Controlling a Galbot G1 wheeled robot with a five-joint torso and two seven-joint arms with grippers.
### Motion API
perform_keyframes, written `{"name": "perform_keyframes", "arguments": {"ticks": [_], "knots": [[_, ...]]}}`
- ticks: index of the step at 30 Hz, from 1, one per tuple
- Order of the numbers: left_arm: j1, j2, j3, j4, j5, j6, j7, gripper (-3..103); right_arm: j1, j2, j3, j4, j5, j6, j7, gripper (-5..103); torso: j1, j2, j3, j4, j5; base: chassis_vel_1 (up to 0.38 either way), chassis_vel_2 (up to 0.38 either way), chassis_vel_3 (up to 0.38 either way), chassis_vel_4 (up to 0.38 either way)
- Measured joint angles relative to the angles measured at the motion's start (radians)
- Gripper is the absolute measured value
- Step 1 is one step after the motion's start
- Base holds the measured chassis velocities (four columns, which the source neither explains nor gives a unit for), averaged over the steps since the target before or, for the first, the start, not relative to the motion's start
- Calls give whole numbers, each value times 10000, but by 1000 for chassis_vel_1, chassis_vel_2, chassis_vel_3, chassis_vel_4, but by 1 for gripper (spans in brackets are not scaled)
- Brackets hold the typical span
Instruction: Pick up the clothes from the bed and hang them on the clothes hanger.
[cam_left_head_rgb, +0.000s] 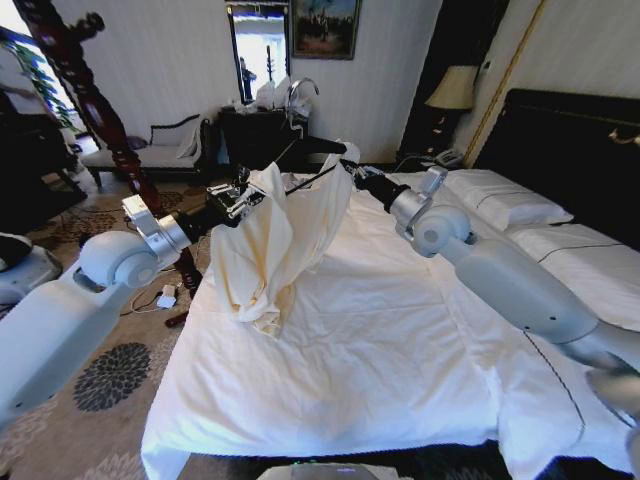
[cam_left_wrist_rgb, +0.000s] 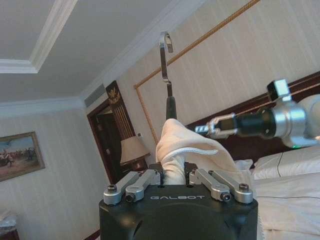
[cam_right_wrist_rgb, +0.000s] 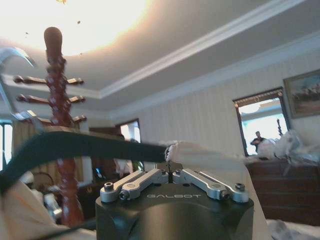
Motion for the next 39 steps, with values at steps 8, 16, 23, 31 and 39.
{"name": "perform_keyframes", "arguments": {"ticks": [8,16,23,31,39], "knots": [[-118,-178,73,186,41,-11,15,19,-622,-747,663,750,421,637,-1506,0,-1,0,0,-3,2,0,0,0,0],[-194,-298,103,263,49,-9,-24,19,-1127,-1229,1114,1257,517,953,-2375,0,0,0,0,0,1,0,0,0,0],[-332,-258,-176,305,-130,-2,-118,19,-1770,-1660,1533,1514,346,1036,-2783,0,-1,0,-1,-3,1,0,0,0,0],[-397,-221,-313,254,-257,11,-243,19,-1890,-1627,1506,1714,34,1259,-2913,0,-1,0,-1,0,0,0,0,0,0],[-561,-300,-324,286,-301,31,-362,19,-1704,-1510,1347,1774,-299,2074,-4214,12,-1,0,-1,0,-1,0,0,0,0]]}}
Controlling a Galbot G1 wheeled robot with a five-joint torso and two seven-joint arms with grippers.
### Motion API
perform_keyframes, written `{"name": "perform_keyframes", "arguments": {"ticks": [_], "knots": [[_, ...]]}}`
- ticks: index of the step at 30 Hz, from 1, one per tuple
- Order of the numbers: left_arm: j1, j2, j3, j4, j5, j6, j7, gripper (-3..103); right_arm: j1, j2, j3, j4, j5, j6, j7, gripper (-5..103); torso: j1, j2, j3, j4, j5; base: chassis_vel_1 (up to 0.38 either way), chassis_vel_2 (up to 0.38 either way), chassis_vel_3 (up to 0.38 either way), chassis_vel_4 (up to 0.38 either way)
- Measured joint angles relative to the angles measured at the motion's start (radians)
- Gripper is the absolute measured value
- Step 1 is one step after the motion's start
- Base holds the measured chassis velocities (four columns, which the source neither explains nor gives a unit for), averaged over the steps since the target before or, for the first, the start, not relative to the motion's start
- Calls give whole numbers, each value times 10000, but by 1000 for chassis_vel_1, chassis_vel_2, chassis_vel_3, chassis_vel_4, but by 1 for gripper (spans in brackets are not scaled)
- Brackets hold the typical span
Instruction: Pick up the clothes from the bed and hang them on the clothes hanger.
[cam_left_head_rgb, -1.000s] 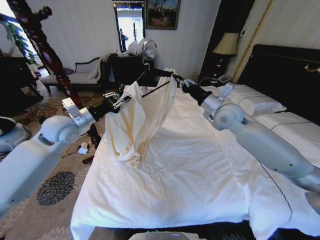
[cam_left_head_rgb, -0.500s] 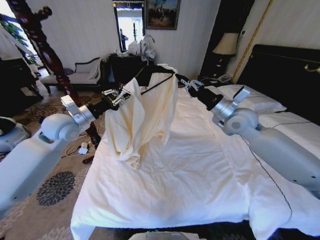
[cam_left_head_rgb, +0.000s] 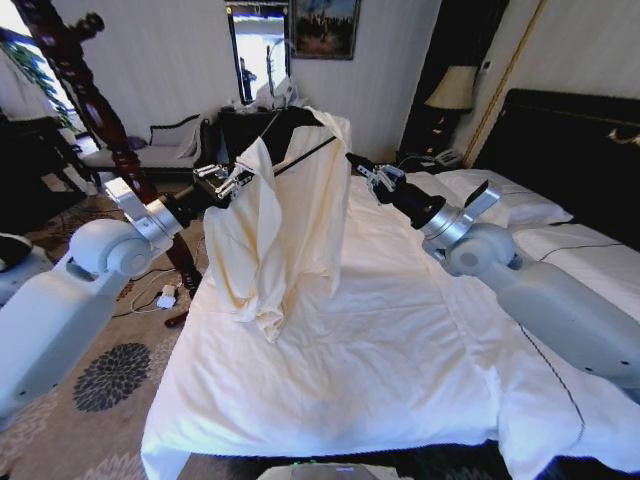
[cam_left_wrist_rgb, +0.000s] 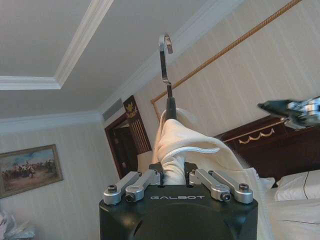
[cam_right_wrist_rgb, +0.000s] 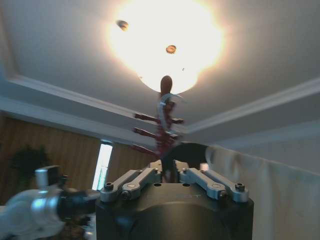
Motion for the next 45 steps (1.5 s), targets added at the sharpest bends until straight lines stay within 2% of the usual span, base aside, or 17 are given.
{"name": "perform_keyframes", "arguments": {"ticks": [1,3,7,8,9,11,13,14,17,18,20,22,23,24,28,34,45], "knots": [[-6,0,-4,7,-1,0,-2,19,-14,-9,-2,4,5,35,-82,12,0,0,0,0,0,0,0,0,0],[-57,7,-73,63,-18,0,-17,19,-122,-81,-10,-49,2,185,-916,28,0,0,0,-3,1,0,0,0,0],[-118,65,-160,120,-49,0,-20,19,-256,-112,23,-106,-3,208,-1151,33,0,0,0,-2,1,0,0,0,0],[-198,136,-250,196,-88,0,-25,19,-430,-114,168,-185,7,208,-1126,44,1,0,0,-1,0,0,0,0,0],[-277,205,-337,273,-111,0,-61,19,-539,-115,269,-262,6,208,-1024,50,0,0,0,-2,0,0,0,0,0],[-297,226,-362,294,-115,1,-74,19,-577,-115,301,-291,1,209,-979,50,0,0,0,-2,0,0,0,0,0],[-447,414,-624,475,-280,215,-445,19,-832,-124,491,-534,-97,340,-687,61,1,0,0,-2,4,0,0,0,0],[-447,414,-624,475,-280,215,-445,19,-832,-124,491,-534,-97,340,-687,61,1,0,0,-2,4,0,0,0,0],[-479,590,-897,675,-667,571,-955,19,-1036,-113,638,-732,-141,460,-561,71,0,0,0,-2,2,0,0,0,0],[-490,718,-1056,883,-776,696,-1243,19,-1095,-49,662,-832,-162,479,-521,82,0,0,0,-3,0,0,0,0,0],[-494,787,-1153,985,-837,750,-1363,19,-1105,6,662,-885,-190,485,-514,82,0,0,0,-3,-1,0,0,0,0],[-564,930,-1348,1200,-1026,887,-1603,19,-1139,110,663,-953,-270,499,-512,93,1,0,1,6,-1,0,0,0,0],[-655,970,-1400,1319,-1121,966,-1719,19,-1189,147,663,-965,-309,512,-512,93,1,0,0,6,-2,0,0,0,0],[-837,1018,-1447,1557,-1261,1105,-1880,19,-1276,199,681,-980,-361,528,-513,99,0,0,0,2,-1,0,0,0,0],[-1226,1122,-1456,2189,-1414,1264,-2104,19,-1394,280,719,-1030,-448,554,-513,100,1,0,0,-6,1,0,0,0,0],[-1727,1252,-1329,3432,-1991,1541,-2546,19,-1486,325,752,-1066,-583,588,-517,100,0,0,0,2,-4,0,0,0,0],[-2303,917,-935,4434,-2110,1552,-2566,19,-1575,260,777,-1008,-626,608,-520,100,1,-1,1,0,0,0,0,0,0]]}}
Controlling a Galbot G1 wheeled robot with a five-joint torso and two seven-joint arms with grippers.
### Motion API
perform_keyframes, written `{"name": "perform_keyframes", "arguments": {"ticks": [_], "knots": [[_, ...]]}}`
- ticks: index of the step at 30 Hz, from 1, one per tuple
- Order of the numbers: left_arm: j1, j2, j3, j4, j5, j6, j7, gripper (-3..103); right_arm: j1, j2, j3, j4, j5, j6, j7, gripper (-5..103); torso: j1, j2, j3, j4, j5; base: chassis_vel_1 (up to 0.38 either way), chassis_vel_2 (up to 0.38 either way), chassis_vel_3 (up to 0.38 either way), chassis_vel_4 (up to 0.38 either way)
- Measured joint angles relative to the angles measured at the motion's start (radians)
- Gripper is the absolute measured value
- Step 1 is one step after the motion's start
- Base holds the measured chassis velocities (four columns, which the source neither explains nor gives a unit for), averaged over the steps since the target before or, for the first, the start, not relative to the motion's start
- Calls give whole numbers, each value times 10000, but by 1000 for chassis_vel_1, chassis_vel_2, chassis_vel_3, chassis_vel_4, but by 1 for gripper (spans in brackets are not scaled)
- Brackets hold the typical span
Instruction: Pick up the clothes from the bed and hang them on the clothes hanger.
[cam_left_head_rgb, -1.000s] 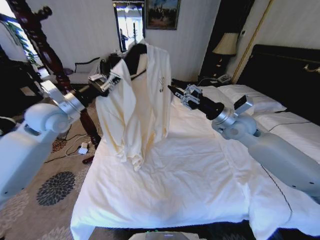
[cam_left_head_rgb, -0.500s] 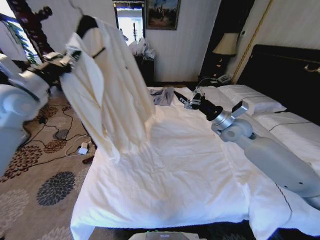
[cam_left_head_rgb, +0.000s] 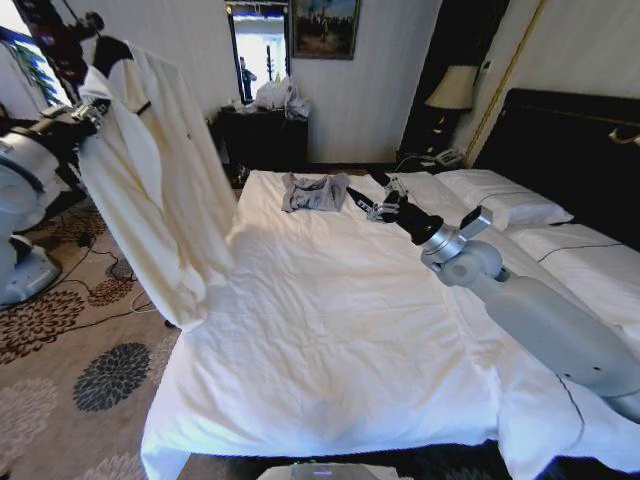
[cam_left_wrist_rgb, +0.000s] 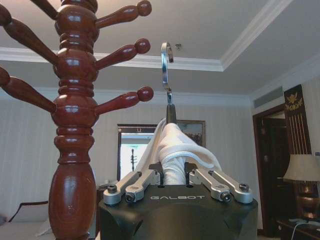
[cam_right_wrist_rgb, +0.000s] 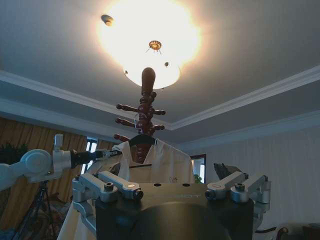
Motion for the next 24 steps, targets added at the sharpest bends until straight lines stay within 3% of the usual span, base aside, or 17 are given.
{"name": "perform_keyframes", "arguments": {"ticks": [18,24], "knots": [[-1195,-680,527,1620,96,105,405,19,-268,-194,159,12,-41,123,-38,100,0,-1,0,1,1,0,0,0,0],[-1964,-936,1203,2449,176,77,680,19,-239,-95,82,-37,-71,135,-41,100,1,0,0,0,0,0,0,0,0]]}}
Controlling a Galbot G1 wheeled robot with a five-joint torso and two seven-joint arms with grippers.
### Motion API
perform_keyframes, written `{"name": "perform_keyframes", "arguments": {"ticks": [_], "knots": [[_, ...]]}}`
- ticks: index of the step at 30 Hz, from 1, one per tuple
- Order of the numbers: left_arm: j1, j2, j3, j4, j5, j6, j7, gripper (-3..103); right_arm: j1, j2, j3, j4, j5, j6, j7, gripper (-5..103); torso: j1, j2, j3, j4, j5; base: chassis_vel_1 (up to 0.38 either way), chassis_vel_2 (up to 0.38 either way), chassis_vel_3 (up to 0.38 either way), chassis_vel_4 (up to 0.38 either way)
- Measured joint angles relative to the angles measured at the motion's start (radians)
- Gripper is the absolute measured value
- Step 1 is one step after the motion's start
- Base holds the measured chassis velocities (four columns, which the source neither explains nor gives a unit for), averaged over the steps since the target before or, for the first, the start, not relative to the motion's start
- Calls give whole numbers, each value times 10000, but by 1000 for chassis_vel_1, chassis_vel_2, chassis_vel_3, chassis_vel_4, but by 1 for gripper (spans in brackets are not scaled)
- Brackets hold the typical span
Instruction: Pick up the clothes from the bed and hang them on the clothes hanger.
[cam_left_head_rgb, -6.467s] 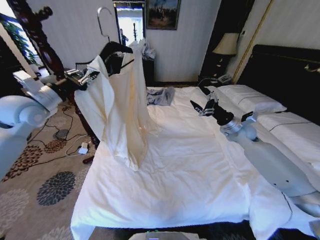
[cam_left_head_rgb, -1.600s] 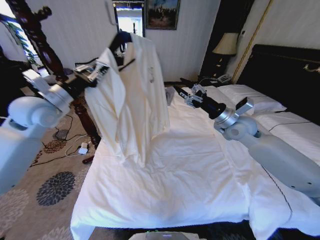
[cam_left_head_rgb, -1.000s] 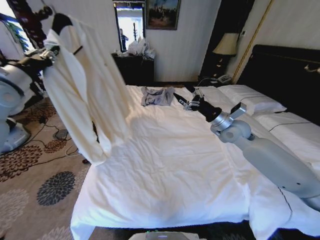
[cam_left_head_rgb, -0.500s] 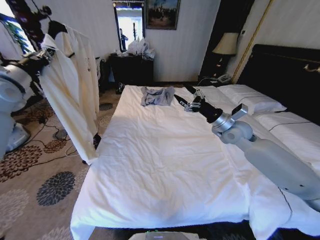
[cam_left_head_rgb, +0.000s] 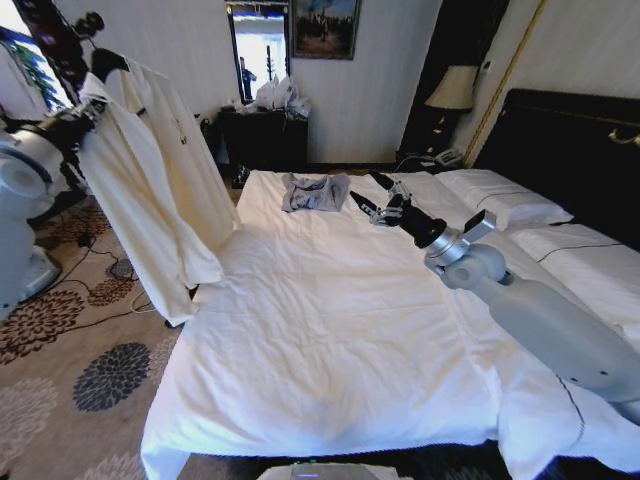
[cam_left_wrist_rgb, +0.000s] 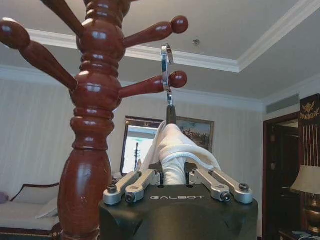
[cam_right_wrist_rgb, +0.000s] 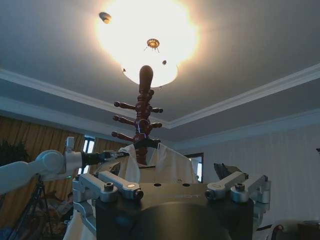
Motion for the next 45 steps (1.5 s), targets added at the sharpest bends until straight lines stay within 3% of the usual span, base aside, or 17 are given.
{"name": "perform_keyframes", "arguments": {"ticks": [9,16,45], "knots": [[-627,-420,511,507,186,-1,191,19,-302,-114,147,16,-76,93,-109,100,0,0,0,-4,3,0,0,0,0],[-96,-448,175,286,313,2,110,19,-403,-273,254,1,-77,179,-160,100,0,2,0,0,-1,0,0,0,0],[235,-359,36,51,289,-54,56,19,-542,-262,263,-68,-111,252,-243,100,-1,2,-1,-1,1,0,0,0,0]]}}
